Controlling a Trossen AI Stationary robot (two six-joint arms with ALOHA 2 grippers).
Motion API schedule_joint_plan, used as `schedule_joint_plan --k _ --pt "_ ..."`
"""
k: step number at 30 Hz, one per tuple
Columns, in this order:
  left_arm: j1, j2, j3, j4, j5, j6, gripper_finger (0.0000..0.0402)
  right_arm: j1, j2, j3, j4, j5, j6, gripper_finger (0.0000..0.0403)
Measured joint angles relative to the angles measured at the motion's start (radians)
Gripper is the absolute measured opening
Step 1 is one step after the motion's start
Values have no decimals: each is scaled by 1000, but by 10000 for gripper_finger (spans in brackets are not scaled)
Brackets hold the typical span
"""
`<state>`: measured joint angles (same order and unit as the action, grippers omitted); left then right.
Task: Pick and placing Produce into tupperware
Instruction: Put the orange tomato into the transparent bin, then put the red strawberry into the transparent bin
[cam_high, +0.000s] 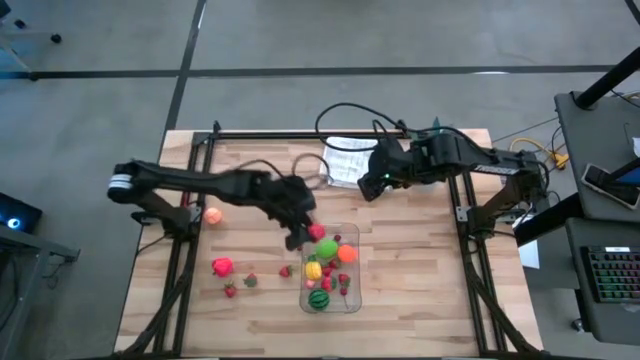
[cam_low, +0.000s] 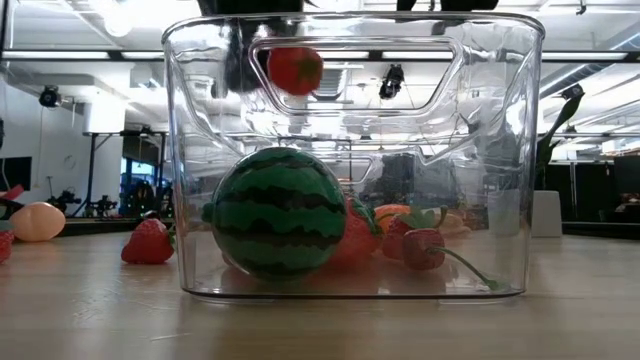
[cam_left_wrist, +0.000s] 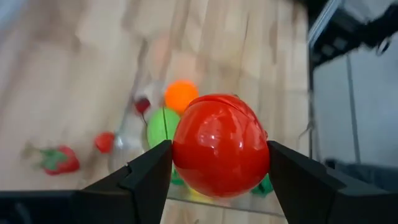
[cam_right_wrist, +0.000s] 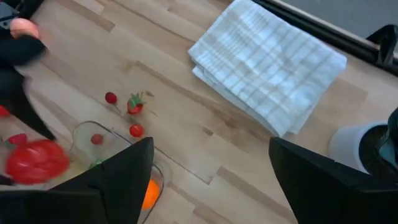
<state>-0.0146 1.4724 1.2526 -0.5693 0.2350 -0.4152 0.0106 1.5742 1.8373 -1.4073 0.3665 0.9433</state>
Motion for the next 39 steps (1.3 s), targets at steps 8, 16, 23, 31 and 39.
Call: schedule_joint_plan --k 8,16,23,31,39 --pt "-41 122 9 18 28 -22 234 30 1 -1 -39 -2 53 313" --pt "-26 61 17 39 13 2 234 38 2 -1 -85 0 51 315" --pt "-33 66 12 38 -36 2 234 37 2 -2 -86 13 17 315" --pt "-32 66 2 37 -54 -27 290 37 2 -2 -86 28 -19 315" --pt "-25 42 12 -90 -58 -18 339 37 2 -2 -86 28 -51 314"
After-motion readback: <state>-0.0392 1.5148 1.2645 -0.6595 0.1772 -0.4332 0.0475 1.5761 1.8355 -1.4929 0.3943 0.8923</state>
